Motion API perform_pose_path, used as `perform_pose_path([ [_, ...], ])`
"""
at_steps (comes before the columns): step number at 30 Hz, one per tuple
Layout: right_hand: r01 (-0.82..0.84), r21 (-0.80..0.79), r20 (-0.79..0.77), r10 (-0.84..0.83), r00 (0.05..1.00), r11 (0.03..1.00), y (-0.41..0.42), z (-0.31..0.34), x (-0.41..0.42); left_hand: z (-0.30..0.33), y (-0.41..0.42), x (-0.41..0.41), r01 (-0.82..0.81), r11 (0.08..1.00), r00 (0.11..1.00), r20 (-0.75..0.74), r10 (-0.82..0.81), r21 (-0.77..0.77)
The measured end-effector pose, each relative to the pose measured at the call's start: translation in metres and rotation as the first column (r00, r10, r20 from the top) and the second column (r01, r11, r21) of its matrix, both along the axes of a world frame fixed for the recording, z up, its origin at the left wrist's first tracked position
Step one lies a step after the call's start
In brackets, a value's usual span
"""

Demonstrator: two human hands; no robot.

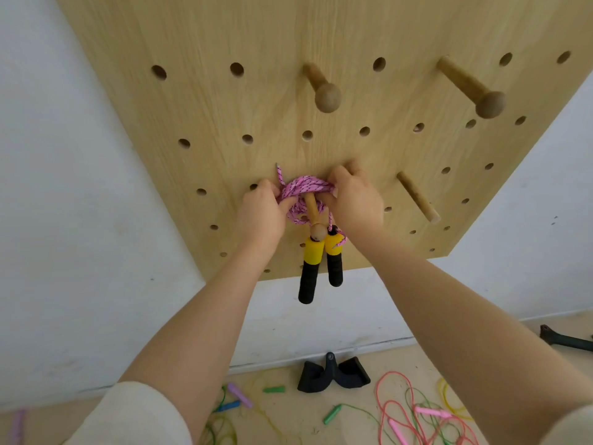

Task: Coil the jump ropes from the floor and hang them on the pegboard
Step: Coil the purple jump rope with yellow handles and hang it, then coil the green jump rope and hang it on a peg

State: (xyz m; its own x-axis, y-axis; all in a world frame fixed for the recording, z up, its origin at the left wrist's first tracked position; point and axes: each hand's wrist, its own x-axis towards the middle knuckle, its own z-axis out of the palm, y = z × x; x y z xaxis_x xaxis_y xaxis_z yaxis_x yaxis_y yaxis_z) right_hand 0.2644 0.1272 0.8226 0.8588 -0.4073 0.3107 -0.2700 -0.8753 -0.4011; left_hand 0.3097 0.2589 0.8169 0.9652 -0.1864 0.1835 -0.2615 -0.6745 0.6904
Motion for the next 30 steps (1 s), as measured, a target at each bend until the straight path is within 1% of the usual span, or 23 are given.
perform_pose_path([
  [2,-0.014,0.098,-0.062,0.02,0.998,0.995,0.001,-0.003,0.001,-0.006,0.002,0.0,0.024,0.999,0.998,-0.058,-0.026,-0.037],
  [5,-0.117,0.303,-0.089,0.15,0.985,0.946,0.004,0.0,0.003,-0.002,0.001,0.001,0.039,0.993,0.991,-0.12,-0.052,-0.108],
  [6,-0.144,0.331,-0.105,0.188,0.977,0.933,0.004,0.002,0.001,-0.001,0.001,0.001,0.048,0.991,0.989,-0.134,-0.064,-0.121],
  [8,-0.183,0.317,-0.155,0.241,0.958,0.931,0.001,0.007,-0.006,0.0,0.003,-0.002,0.066,0.991,0.985,-0.15,-0.083,-0.114],
  [10,-0.206,0.297,-0.152,0.259,0.954,0.932,-0.002,0.01,-0.016,-0.002,0.006,-0.006,0.073,0.994,0.985,-0.148,-0.085,-0.084],
  [12,-0.242,0.268,-0.107,0.279,0.954,0.933,-0.001,0.012,-0.026,-0.002,0.01,-0.013,0.081,0.993,0.988,-0.127,-0.091,-0.081],
  [16,-0.243,0.226,0.046,0.239,0.97,0.943,-0.006,0.006,-0.049,-0.003,0.018,-0.029,0.089,0.985,0.991,-0.087,-0.103,-0.146],
  [18,-0.245,0.179,0.068,0.236,0.969,0.953,-0.016,-0.007,-0.067,-0.014,0.026,-0.038,0.04,0.986,0.997,-0.063,-0.05,-0.162],
  [19,-0.247,0.163,0.055,0.241,0.969,0.955,-0.023,-0.014,-0.075,-0.021,0.03,-0.041,0.01,0.989,0.995,-0.092,-0.024,-0.148],
  [21,-0.259,0.174,-0.031,0.268,0.963,0.95,-0.036,-0.03,-0.088,-0.046,0.034,-0.046,-0.001,0.997,0.966,-0.259,-0.018,-0.071],
  [23,-0.28,0.199,-0.173,0.315,0.933,0.939,-0.045,-0.048,-0.098,-0.074,0.033,-0.057,0.046,0.998,0.89,-0.454,-0.055,-0.032],
  [24,-0.291,0.218,-0.235,0.34,0.911,0.931,-0.048,-0.059,-0.102,-0.087,0.03,-0.065,0.072,0.997,0.854,-0.514,-0.075,-0.026],
  [26,-0.302,0.281,-0.339,0.389,0.857,0.911,-0.054,-0.081,-0.111,-0.111,0.017,-0.083,0.098,0.995,0.801,-0.59,-0.101,-0.037],
  [28,-0.286,0.356,-0.421,0.426,0.801,0.89,-0.06,-0.106,-0.124,-0.133,0.0,-0.102,0.1,0.992,0.748,-0.651,-0.128,-0.08],
  [30,-0.246,0.419,-0.483,0.444,0.755,0.874,-0.071,-0.134,-0.138,-0.158,-0.019,-0.118,0.102,0.99,0.72,-0.68,-0.139,-0.094],
])
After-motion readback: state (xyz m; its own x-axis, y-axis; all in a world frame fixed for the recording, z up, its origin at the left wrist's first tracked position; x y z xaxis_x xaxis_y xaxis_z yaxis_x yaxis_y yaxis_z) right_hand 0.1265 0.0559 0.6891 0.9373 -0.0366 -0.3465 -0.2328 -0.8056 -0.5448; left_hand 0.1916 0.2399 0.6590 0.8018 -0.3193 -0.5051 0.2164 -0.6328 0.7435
